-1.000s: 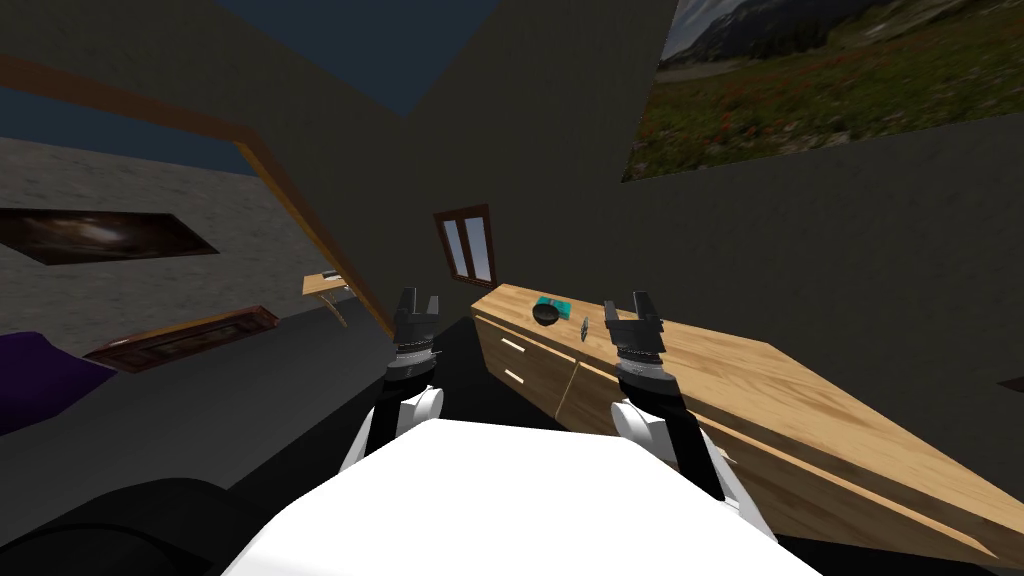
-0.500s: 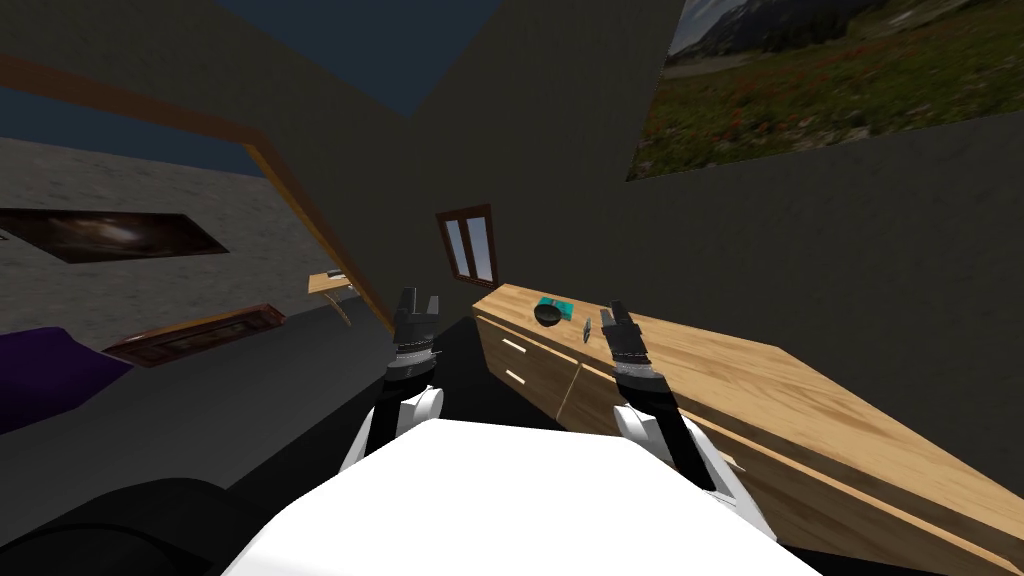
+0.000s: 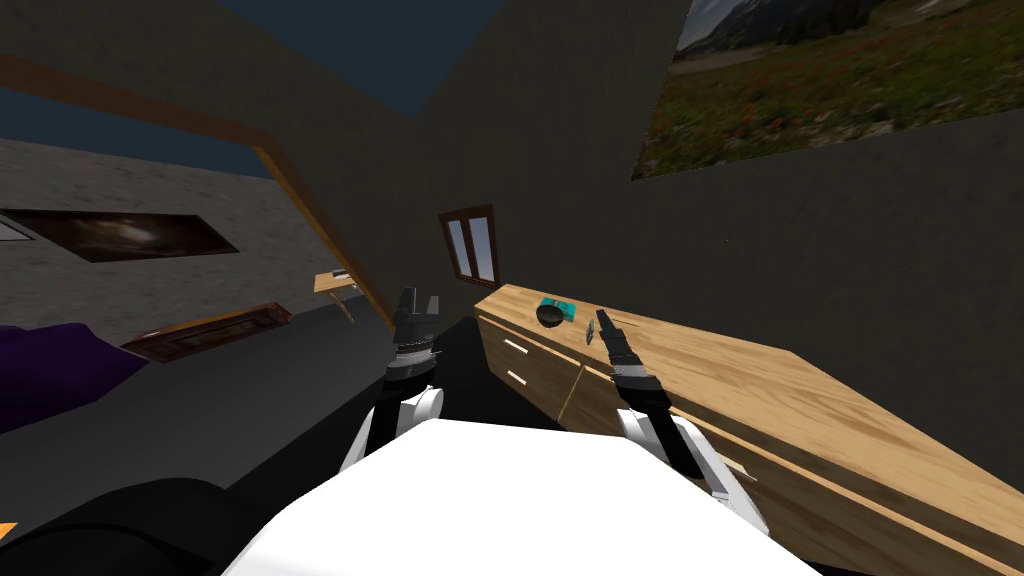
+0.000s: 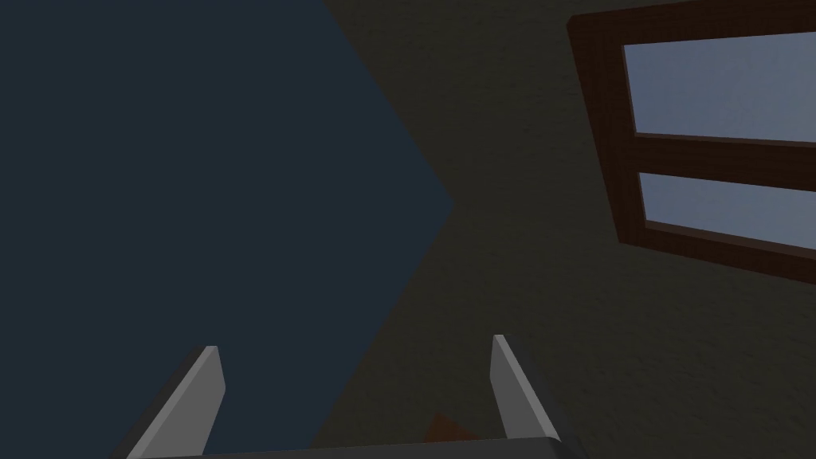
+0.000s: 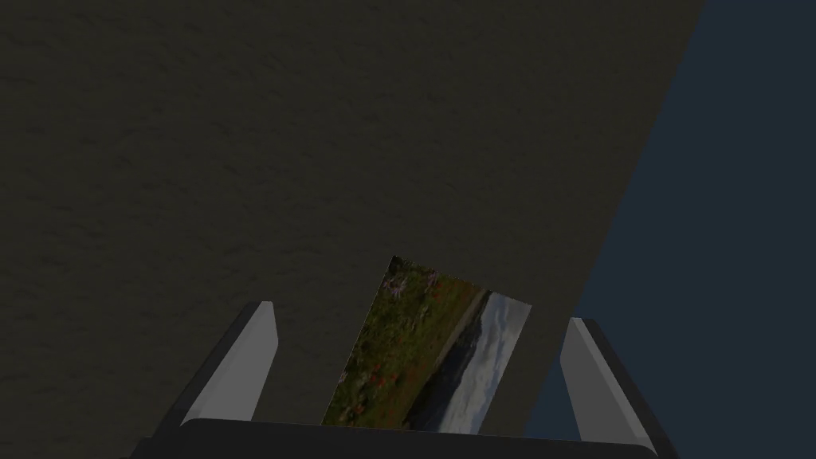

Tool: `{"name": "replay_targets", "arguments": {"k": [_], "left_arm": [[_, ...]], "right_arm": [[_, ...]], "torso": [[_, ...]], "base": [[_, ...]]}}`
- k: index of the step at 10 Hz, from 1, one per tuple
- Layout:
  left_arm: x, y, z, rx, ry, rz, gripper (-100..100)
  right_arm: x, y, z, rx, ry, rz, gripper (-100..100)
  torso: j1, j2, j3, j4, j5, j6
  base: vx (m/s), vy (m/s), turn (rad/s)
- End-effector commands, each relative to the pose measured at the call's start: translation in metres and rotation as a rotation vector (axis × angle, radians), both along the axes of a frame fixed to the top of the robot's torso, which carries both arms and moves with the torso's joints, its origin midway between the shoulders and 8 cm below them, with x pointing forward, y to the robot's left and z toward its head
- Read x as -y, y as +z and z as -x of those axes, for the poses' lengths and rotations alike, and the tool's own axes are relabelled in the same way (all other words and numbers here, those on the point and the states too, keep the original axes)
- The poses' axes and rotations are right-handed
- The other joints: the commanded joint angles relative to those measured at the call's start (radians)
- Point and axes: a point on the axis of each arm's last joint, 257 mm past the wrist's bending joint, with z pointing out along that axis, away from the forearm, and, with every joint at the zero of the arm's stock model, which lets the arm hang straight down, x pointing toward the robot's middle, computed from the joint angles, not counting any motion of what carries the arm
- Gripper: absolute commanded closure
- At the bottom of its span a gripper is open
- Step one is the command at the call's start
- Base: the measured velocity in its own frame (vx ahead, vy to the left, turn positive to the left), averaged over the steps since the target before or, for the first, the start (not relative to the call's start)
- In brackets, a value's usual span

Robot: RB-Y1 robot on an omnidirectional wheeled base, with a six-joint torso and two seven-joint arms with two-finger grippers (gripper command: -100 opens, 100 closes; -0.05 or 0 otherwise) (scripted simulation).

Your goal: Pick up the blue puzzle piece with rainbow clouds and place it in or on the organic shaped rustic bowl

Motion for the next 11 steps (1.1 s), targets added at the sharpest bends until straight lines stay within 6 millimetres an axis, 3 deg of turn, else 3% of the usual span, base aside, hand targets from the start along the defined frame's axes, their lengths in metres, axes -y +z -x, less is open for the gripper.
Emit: {"name": "replay_targets", "arguments": {"k": [1,7,11], "left_arm": [[0.000,0.000,0.000,0.000,0.000,0.000,0],[0.000,0.000,0.000,0.000,0.000,0.000,0],[0.000,0.000,0.000,0.000,0.000,0.000,0]], "right_arm": [[0.008,-0.020,-0.006,-0.046,-0.050,0.086,-100],[0.045,-0.088,-0.020,-0.216,-0.204,0.348,-100],[0.078,-0.127,-0.024,-0.328,-0.289,0.484,-100]], "torso": [[0.000,0.000,0.000,0.000,0.000,0.000],[0.002,-0.002,-0.001,0.000,0.001,0.000],[0.005,-0.003,-0.002,-0.001,0.001,0.000]], "base": [[0.018,0.020,0.015],[0.038,0.042,-0.029],[0.066,0.085,-0.087]]}}
